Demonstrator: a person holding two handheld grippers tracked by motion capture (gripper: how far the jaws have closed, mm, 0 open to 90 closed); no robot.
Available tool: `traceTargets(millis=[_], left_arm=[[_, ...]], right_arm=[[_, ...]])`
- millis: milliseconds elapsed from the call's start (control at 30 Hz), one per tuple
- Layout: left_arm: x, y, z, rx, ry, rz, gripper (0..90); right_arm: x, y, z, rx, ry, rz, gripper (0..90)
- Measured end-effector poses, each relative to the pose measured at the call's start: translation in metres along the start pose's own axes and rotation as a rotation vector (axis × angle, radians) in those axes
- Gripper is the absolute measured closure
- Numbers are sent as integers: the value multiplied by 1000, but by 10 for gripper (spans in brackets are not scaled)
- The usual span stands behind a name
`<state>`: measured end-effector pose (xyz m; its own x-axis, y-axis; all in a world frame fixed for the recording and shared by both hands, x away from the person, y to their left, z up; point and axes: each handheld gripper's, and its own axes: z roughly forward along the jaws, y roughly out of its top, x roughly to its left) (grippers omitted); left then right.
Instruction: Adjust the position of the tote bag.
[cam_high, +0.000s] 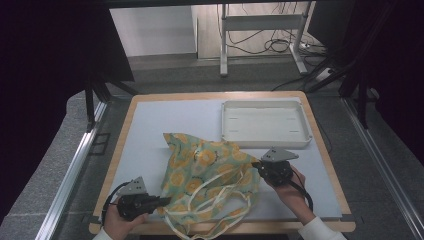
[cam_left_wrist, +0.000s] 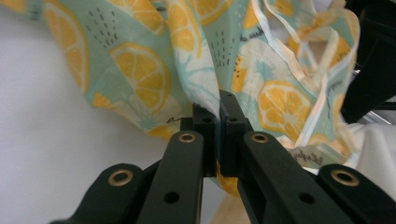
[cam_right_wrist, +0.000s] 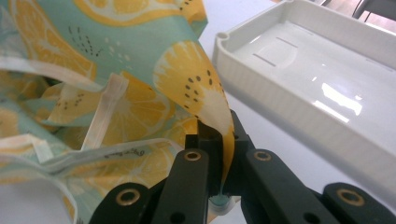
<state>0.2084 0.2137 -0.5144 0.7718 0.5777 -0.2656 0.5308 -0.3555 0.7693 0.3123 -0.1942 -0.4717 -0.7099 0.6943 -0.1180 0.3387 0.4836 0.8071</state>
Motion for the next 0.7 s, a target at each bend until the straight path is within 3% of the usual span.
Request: traceTargets(millis=[200,433,700], left_arm=[[-15,1,9,16,-3,12,877],[-2,0,-1,-36,28,-39,856],[1,-2,-4,-40,40,-40,842]], right_arm=[[-6,0,-2,-13,10,25,891],[3,-9,-13,-24,45,27,891],[11,-11,-18,-26,63,18,890]])
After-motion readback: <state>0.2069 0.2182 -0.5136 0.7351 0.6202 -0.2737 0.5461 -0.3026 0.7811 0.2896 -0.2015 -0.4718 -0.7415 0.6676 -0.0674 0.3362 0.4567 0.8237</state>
